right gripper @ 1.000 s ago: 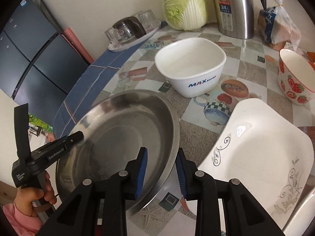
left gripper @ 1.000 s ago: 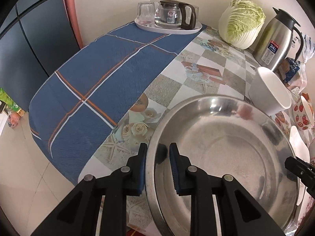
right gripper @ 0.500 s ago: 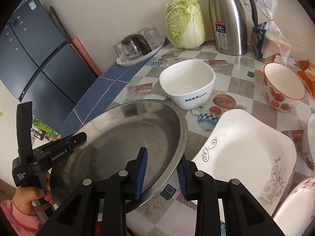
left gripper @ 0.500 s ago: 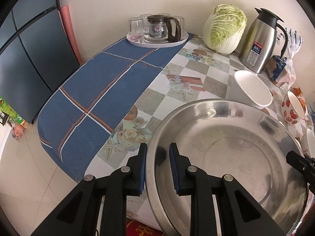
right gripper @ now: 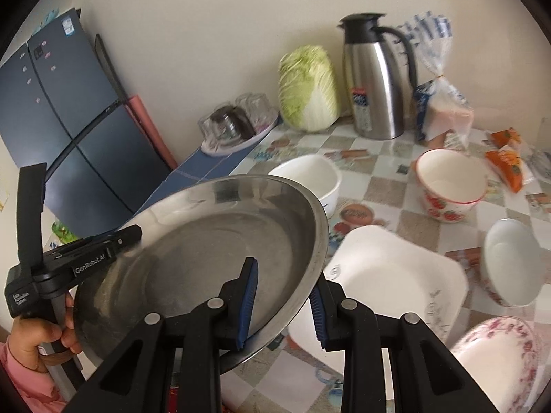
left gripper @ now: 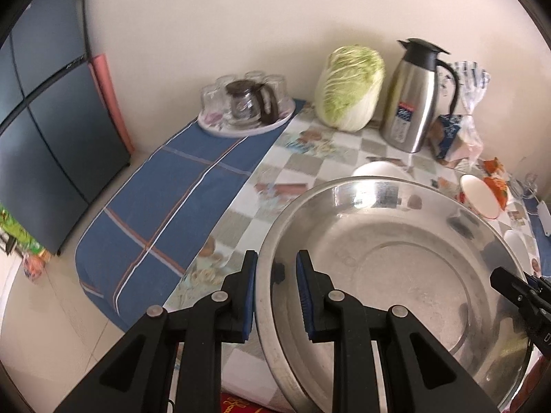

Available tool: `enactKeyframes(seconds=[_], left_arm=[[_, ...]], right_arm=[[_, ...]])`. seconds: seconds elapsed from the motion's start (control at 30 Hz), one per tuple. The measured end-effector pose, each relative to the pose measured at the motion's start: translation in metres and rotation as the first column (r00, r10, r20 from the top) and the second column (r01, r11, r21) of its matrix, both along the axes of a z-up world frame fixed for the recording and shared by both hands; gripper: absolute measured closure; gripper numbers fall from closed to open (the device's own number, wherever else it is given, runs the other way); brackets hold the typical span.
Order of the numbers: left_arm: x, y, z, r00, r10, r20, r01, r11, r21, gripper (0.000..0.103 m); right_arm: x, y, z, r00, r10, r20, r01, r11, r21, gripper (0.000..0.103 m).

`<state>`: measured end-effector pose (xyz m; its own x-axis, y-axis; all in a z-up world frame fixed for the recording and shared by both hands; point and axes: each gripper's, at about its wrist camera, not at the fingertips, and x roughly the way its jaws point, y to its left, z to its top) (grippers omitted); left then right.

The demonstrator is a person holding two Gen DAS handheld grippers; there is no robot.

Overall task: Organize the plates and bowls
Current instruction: 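Slide the gripped steel basin across the table past the square plate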

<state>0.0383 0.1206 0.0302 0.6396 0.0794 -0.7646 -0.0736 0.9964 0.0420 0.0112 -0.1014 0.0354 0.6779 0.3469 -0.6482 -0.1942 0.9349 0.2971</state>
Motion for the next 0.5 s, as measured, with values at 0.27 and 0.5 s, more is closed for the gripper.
enactKeyframes(seconds=[0.27,0.5], left_arm=[[0.007,-0.051,0.013,0.996,-0.088,0.01,0.088,0.996,0.016,0.08],[0.015,-0.099,0.01,0.987,-0.162,-0.011,0.162,0.987,0.011,0.08]], right_arm=[[-0.014,-0.046,0.011,0.996,-0.082,0.045,0.082,0.997,0.004,0.072],[-0.025,-0.089,0.012,0.983,-0.173,0.052,0.174,0.985,-0.007,0.072]])
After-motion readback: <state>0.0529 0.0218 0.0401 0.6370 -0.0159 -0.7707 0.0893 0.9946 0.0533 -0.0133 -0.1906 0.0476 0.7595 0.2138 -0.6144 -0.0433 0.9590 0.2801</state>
